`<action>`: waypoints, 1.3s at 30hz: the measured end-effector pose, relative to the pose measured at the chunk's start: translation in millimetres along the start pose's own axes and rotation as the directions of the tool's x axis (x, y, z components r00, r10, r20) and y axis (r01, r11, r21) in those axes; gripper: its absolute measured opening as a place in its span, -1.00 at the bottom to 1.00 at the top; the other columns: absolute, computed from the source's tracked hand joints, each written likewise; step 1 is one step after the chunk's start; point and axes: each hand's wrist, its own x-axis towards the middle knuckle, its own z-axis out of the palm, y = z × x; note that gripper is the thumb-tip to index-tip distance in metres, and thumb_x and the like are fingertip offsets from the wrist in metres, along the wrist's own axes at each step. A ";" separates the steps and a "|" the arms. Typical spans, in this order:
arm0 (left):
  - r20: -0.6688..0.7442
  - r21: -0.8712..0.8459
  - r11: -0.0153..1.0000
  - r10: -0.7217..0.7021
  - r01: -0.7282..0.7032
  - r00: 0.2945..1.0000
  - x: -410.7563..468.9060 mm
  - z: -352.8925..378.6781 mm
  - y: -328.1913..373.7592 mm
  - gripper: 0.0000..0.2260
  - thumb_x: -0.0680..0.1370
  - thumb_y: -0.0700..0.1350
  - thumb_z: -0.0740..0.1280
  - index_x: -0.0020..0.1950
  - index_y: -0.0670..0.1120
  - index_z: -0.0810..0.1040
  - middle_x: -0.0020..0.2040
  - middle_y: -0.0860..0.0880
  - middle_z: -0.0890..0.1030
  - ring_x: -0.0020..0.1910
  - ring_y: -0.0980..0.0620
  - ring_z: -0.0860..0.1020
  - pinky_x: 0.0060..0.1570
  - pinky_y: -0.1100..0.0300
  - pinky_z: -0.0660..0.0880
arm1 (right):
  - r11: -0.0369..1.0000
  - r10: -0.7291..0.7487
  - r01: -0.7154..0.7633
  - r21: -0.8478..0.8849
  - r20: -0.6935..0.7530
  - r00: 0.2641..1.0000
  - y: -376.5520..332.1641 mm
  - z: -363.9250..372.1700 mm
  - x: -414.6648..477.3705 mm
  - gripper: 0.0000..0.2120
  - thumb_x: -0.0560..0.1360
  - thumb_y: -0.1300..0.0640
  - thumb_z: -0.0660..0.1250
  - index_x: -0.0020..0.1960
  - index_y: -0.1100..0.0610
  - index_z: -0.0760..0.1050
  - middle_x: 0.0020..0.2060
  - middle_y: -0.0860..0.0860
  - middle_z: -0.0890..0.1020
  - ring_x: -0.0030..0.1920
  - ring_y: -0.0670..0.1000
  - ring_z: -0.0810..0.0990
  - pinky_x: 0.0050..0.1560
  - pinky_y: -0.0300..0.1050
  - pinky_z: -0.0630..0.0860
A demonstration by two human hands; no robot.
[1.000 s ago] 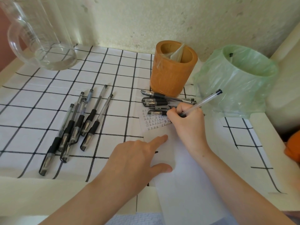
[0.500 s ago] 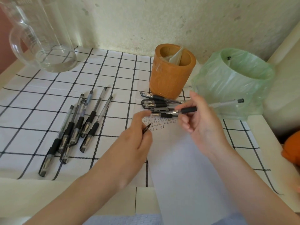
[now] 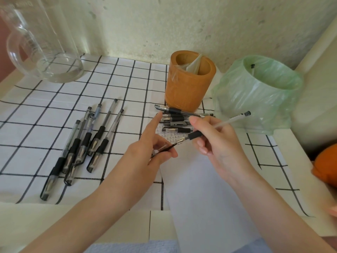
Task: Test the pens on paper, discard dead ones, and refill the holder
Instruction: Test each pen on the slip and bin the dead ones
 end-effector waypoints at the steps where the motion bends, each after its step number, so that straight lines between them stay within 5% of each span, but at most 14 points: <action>1: -0.011 -0.001 1.000 0.000 0.000 1.000 0.2 0.2 0.0 -0.37 0.54 -0.20 0.28 0.48 0.11 0.03 -0.14 0.20 0.61 -0.03 0.37 0.47 -0.06 0.66 0.23 | 1.000 -0.009 0.009 0.006 -0.004 1.000 -0.5 0.2 0.0 -0.69 0.48 0.17 0.35 -0.38 0.14 0.33 -0.63 -0.01 0.37 -0.61 -0.07 0.25 -0.56 -0.27 0.15; 12: -0.022 0.076 0.997 -0.005 0.006 1.000 1.1 1.0 2.9 -0.41 0.47 -0.04 0.36 0.42 0.18 0.17 -0.14 0.15 0.63 -0.13 0.28 0.53 -0.13 0.57 0.33 | 0.995 -0.018 0.034 -0.097 0.156 0.988 4.8 12.9 -6.6 -0.71 0.34 0.06 0.43 -0.38 0.16 0.36 -0.62 -0.07 0.28 -0.59 -0.09 0.20 -0.55 -0.31 0.15; 16: -0.033 0.067 0.996 -0.056 0.058 0.998 0.3 -6.0 4.9 -0.90 0.47 -0.03 0.34 -0.02 0.05 0.55 -0.38 0.14 0.61 -0.47 0.23 0.50 -0.39 0.46 0.38 | 0.996 0.029 -0.010 -0.085 0.227 0.973 5.9 8.8 -6.6 -0.54 0.27 -0.05 0.42 -0.19 0.38 0.50 -0.55 -0.03 0.42 -0.54 -0.09 0.32 -0.51 -0.29 0.19; 19: -0.046 0.121 0.989 -0.077 0.082 0.996 0.5 -7.6 5.1 -0.70 0.43 0.16 0.23 -0.26 -0.04 0.53 -0.50 0.13 0.51 -0.56 0.19 0.41 -0.46 0.41 0.33 | 0.998 0.051 -0.058 0.015 0.293 0.955 3.4 5.3 -7.4 -0.63 0.38 -0.02 0.32 -0.09 0.30 0.60 -0.49 0.01 0.49 -0.50 -0.09 0.39 -0.49 -0.30 0.22; 24: 0.003 0.170 0.978 -0.120 0.117 0.993 -3.0 -4.2 7.8 -0.74 0.57 0.09 0.06 -0.18 0.04 0.45 -0.41 0.05 0.39 -0.44 0.19 0.36 -0.40 0.31 0.29 | 0.996 0.053 -0.069 0.050 0.274 0.960 7.4 2.9 -7.4 -0.73 0.44 0.05 0.29 -0.08 0.25 0.62 -0.46 0.02 0.50 -0.47 -0.08 0.40 -0.51 -0.33 0.27; 32: -0.019 0.283 0.954 -0.101 0.102 0.995 -5.3 -3.9 10.2 -0.73 0.57 0.08 0.03 -0.22 0.03 0.42 -0.29 -0.06 0.57 -0.17 -0.02 0.57 -0.17 0.10 0.43 | 0.996 0.069 -0.081 0.035 0.259 0.963 12.0 6.7 -10.2 -0.75 0.43 0.06 0.29 -0.10 0.23 0.61 -0.49 -0.01 0.48 -0.48 -0.10 0.38 -0.48 -0.31 0.23; 39: 0.019 0.328 0.938 -0.123 0.110 0.992 -1.6 -6.2 11.1 -0.73 0.59 0.08 0.02 -0.18 0.08 0.43 -0.29 0.10 0.47 -0.30 0.16 0.46 -0.34 0.29 0.32 | 0.998 0.058 -0.058 -0.010 0.188 0.980 10.6 8.8 -12.4 -0.74 0.50 0.09 0.29 -0.09 0.29 0.61 -0.46 0.05 0.53 -0.48 -0.05 0.41 -0.51 -0.31 0.28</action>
